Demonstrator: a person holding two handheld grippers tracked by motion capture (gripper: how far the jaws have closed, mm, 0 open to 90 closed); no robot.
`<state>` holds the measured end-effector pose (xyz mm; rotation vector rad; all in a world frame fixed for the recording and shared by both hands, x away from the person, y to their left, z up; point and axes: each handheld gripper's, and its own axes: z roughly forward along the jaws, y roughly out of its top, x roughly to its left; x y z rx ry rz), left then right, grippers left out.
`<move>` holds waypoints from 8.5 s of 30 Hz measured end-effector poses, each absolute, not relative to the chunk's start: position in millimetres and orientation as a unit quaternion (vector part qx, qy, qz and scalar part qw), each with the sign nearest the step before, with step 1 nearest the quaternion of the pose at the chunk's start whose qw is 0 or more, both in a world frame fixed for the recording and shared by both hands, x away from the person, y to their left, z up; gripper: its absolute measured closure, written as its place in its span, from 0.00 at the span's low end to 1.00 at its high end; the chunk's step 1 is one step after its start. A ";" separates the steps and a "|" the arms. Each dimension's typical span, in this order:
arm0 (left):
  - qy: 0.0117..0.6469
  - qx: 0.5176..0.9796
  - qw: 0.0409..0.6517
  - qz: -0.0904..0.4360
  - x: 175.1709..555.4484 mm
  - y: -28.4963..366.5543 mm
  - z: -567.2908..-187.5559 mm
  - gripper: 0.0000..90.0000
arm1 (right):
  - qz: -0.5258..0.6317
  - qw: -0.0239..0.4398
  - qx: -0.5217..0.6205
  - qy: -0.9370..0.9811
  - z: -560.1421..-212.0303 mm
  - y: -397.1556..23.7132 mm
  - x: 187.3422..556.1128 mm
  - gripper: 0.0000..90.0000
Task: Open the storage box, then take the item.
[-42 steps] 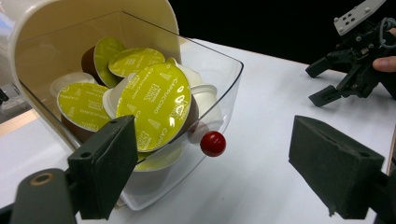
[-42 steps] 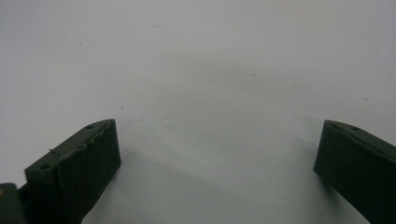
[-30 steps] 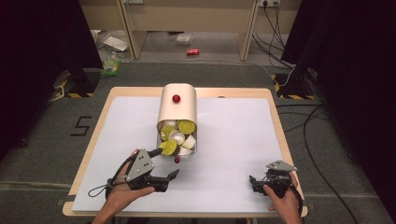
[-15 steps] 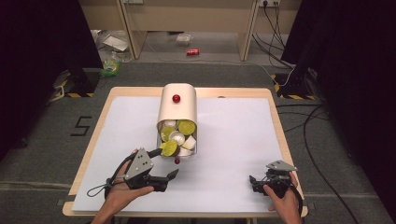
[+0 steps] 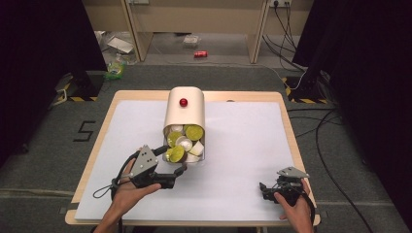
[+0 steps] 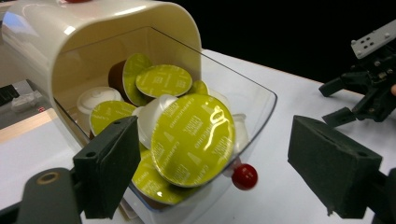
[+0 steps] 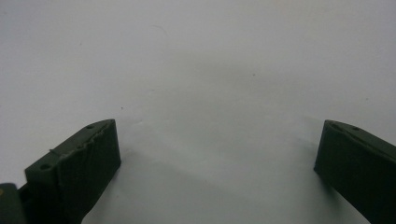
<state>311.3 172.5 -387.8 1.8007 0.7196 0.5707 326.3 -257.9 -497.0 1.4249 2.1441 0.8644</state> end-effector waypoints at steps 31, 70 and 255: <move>0.310 0.757 0.518 0.251 337.7 164.6 -394.5 0.23 | 0.311 0.212 0.513 0.772 -497.0 -257.7 326.2 0.00; 0.317 0.751 0.536 0.221 332.8 172.8 -384.9 0.44 | 0.310 0.214 0.511 0.772 -496.9 -257.5 326.0 0.01; 0.479 0.712 0.457 0.234 358.3 278.7 -490.0 0.31 | 0.310 0.214 0.512 0.772 -496.6 -257.0 325.1 0.01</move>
